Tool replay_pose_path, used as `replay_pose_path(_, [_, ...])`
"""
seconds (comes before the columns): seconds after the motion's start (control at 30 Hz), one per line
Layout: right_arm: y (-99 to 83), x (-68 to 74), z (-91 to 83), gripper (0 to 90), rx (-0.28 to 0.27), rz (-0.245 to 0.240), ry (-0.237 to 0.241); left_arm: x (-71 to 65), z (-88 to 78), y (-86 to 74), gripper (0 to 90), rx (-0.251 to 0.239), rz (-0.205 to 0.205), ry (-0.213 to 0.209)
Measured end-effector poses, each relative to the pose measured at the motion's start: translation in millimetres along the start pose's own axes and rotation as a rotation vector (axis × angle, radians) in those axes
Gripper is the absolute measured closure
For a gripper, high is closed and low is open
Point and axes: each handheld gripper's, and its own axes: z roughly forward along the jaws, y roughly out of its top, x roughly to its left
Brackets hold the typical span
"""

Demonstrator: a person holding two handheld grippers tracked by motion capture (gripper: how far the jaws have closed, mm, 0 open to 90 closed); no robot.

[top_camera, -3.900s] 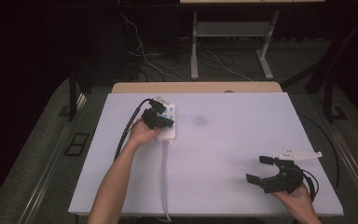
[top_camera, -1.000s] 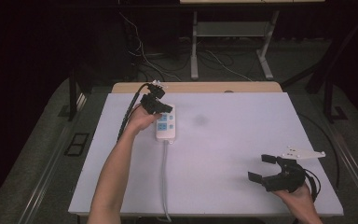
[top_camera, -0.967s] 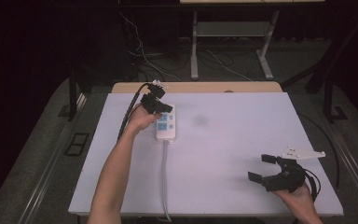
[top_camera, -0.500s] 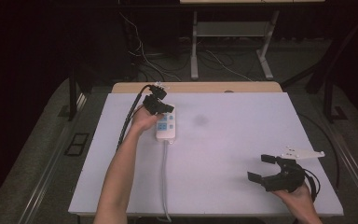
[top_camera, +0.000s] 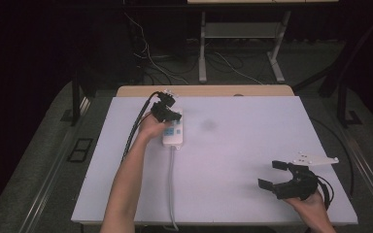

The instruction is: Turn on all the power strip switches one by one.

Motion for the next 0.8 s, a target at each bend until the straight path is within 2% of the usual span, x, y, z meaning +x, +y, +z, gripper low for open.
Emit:
replay_pose_path(0.5, [-0.1,0.4,-0.1,0.4,0.0,0.002,-0.006,0.2,2.0,-4.1,89.2,0.003,-0.006,-0.006])
replay_pose_path(0.67, [-0.2,0.5,-0.4,0.4,0.0,0.002,-0.005,1.0,2.5,-5.5,89.3,0.003,-0.022,-0.021])
replay_pose_path(0.8, [-0.2,0.4,-0.1,0.4,0.0,0.0,-0.005,-0.3,2.7,-5.3,89.3,0.008,-0.009,-0.012])
